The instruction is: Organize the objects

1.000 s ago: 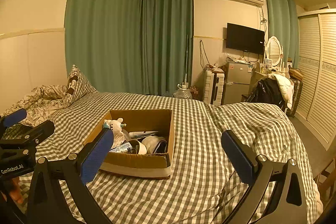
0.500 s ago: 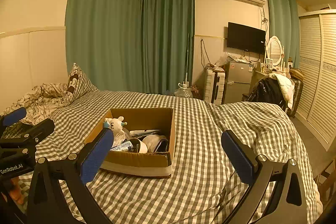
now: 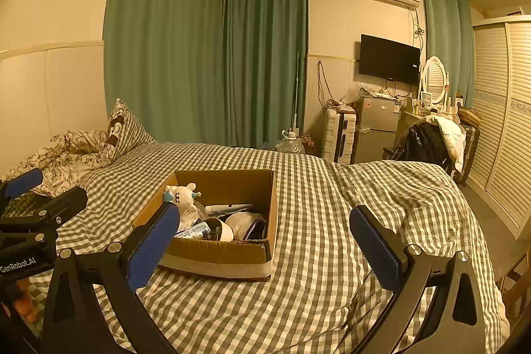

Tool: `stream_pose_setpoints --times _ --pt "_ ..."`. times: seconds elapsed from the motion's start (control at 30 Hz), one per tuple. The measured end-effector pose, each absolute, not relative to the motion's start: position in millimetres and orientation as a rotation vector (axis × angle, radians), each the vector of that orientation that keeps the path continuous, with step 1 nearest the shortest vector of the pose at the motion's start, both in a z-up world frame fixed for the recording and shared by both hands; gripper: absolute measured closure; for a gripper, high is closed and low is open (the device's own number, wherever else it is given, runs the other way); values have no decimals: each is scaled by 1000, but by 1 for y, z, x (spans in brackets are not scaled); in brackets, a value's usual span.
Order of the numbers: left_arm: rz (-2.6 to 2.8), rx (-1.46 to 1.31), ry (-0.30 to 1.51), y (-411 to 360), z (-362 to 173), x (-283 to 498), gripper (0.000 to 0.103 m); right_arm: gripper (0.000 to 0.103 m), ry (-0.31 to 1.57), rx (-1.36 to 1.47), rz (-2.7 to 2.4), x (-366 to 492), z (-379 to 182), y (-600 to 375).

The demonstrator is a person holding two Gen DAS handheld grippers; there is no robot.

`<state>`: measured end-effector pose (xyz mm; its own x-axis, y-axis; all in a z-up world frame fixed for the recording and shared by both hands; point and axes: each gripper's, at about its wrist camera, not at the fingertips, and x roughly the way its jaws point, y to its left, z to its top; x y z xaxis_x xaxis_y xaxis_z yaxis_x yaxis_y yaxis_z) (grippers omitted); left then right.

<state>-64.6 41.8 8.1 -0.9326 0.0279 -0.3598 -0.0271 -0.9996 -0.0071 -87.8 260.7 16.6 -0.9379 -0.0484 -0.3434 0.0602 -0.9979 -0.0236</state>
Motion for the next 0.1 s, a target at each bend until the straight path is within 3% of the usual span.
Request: stream_pose_setpoints --times 0.1 --pt "3060 -573 -11 42 7 -65 0 0 54 540 -3035 -88 14 261"
